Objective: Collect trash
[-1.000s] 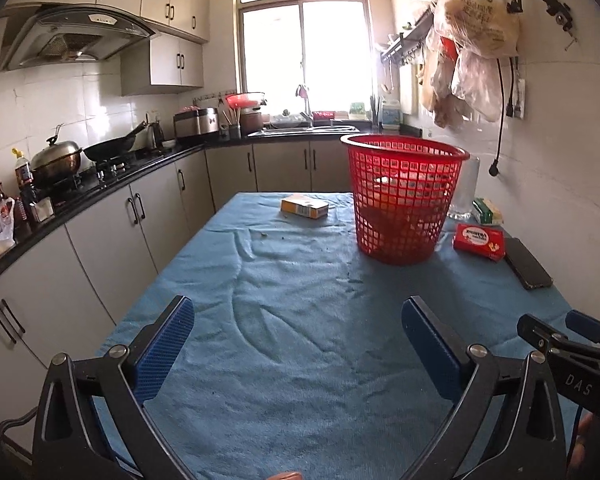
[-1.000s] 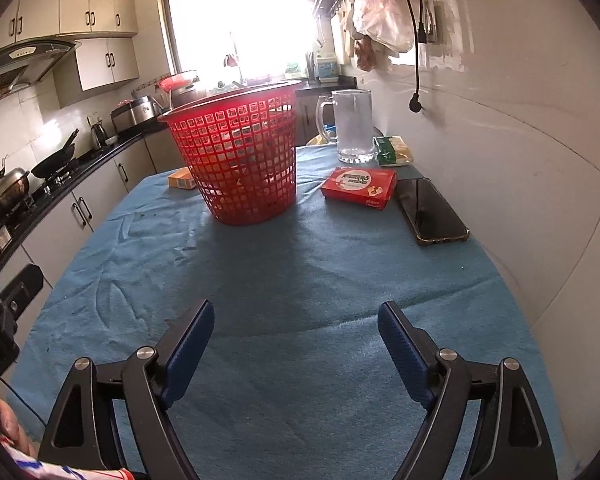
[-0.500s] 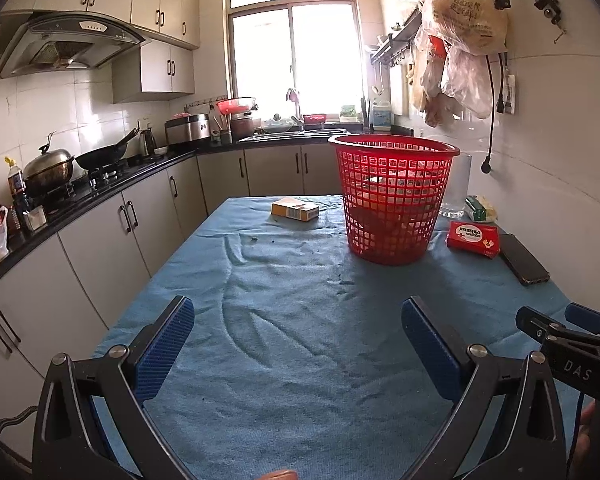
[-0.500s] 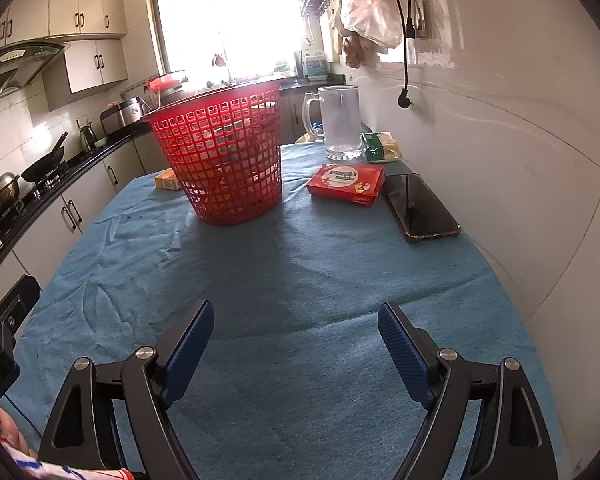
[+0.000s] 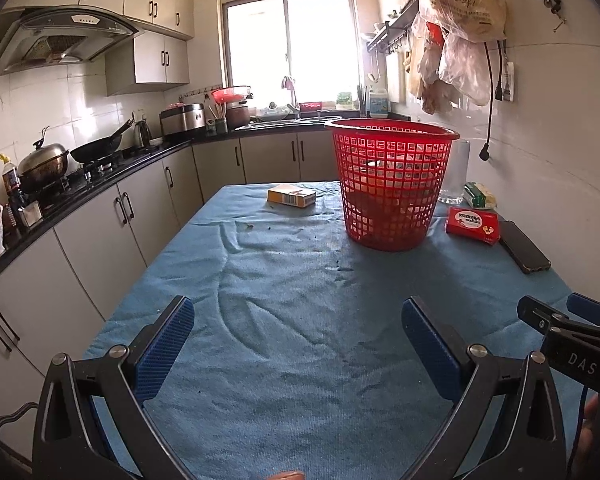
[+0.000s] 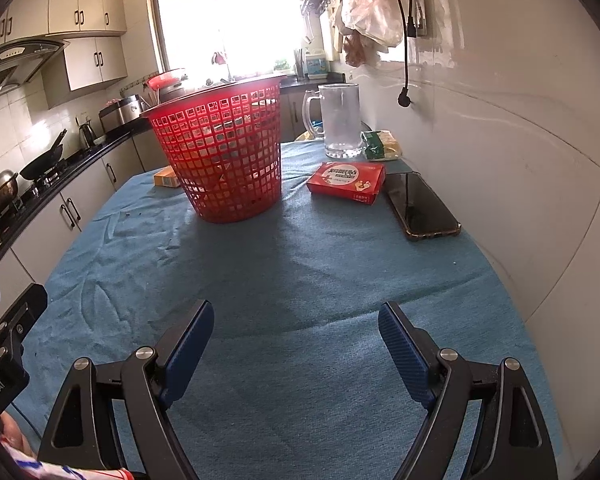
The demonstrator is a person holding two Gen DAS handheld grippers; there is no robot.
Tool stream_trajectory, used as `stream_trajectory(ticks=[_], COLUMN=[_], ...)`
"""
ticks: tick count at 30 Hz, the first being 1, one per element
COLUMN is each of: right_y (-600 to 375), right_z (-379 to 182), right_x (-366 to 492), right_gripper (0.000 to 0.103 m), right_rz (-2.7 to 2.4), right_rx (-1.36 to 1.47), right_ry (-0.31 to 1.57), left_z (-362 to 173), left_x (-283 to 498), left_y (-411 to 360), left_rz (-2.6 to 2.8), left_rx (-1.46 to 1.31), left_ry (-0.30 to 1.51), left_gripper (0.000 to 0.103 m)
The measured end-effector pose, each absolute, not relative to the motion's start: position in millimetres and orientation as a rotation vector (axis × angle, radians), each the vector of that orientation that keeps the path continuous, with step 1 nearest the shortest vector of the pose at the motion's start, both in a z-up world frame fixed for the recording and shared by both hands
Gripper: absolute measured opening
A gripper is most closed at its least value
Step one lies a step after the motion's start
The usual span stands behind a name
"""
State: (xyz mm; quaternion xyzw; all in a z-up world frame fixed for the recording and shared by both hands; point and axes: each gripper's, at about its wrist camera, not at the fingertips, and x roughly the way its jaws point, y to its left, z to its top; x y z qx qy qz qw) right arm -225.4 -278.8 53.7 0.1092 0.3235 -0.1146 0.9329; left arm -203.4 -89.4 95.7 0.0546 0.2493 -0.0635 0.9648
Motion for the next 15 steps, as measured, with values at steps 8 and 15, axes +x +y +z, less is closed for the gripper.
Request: stream_trajectory(ticks=[8,15], right_y=[-278.1,-279.0], right_z=[53.5,52.0], right_x=[-225.2,-225.4], right_gripper=[0.088,0.088], right_rz=[-0.23,-0.234], right_rx=[0.224,0.225], right_ry=[0.666,0.667], left_z=[93.2,90.3], left_x=[-201.4,-200.0], left_y=[-89.2,-90.2], left_rz=[-0.137,-0.14], left_rx=[0.113,0.111], left_ry=[0.522,0.535], left_gripper=[0.103,0.103])
